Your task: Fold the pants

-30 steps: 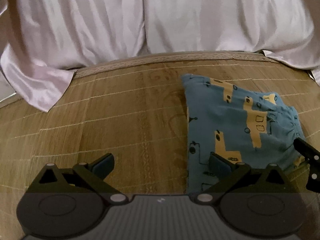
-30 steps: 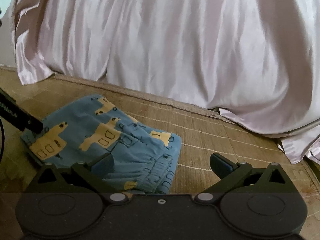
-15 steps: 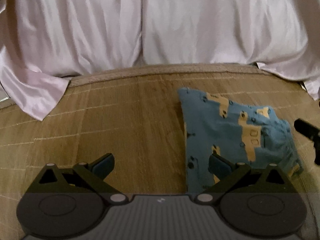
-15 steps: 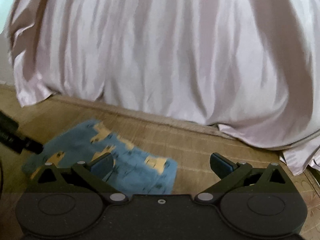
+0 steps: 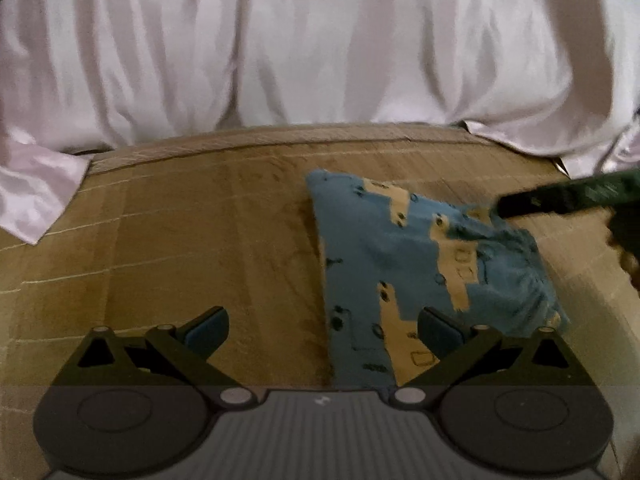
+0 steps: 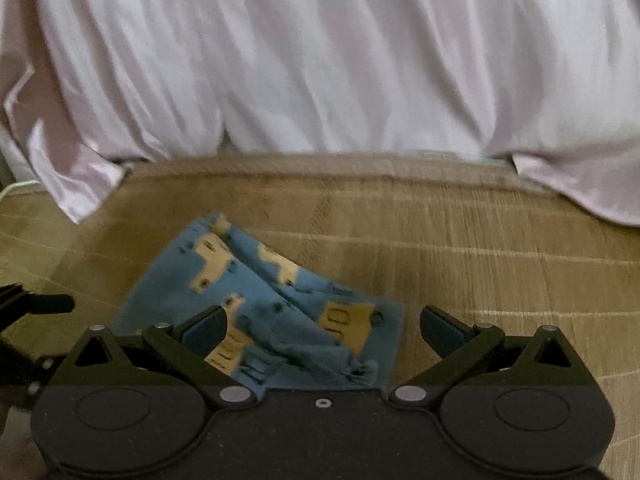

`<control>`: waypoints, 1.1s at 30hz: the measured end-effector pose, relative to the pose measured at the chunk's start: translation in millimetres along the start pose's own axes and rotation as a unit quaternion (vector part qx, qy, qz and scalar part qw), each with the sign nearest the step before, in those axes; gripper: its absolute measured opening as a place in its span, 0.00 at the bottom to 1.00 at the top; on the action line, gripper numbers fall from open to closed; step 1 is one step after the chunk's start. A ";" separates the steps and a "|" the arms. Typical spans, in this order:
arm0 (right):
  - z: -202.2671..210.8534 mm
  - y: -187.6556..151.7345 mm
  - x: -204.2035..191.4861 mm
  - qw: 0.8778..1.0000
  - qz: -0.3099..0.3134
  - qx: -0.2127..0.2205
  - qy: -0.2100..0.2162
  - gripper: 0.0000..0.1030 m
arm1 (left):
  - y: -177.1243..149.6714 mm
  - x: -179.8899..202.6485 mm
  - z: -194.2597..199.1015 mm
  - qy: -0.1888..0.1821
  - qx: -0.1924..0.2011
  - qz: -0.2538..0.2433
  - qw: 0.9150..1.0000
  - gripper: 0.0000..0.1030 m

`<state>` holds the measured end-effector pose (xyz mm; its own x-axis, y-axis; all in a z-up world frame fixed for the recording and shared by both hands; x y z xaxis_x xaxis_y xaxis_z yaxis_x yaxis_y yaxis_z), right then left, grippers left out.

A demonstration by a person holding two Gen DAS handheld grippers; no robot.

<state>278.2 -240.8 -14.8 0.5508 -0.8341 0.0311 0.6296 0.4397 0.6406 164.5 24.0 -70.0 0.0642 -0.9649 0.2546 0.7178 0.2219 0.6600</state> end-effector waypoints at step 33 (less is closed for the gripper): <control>-23.5 -37.8 21.7 0.992 -0.117 0.027 -0.049 0.10 | -13.7 2.4 -7.7 0.026 -0.068 0.038 0.997 0.63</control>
<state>279.3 -267.7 -56.4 0.3351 -0.9409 -0.0497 0.7023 0.2143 0.6789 160.2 17.6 -83.9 0.1545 -0.9529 0.2609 0.7969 0.2762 0.5373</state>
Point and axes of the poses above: each gripper's, at about its wrist camera, not at the fingertips, and z roughly against the way its jaws point, x to its right, y to its top, the point moved 5 cm from there along -z, roughly the way its jaws point, and after that the axes turned 14 degrees about z, right-handed, at the moved point
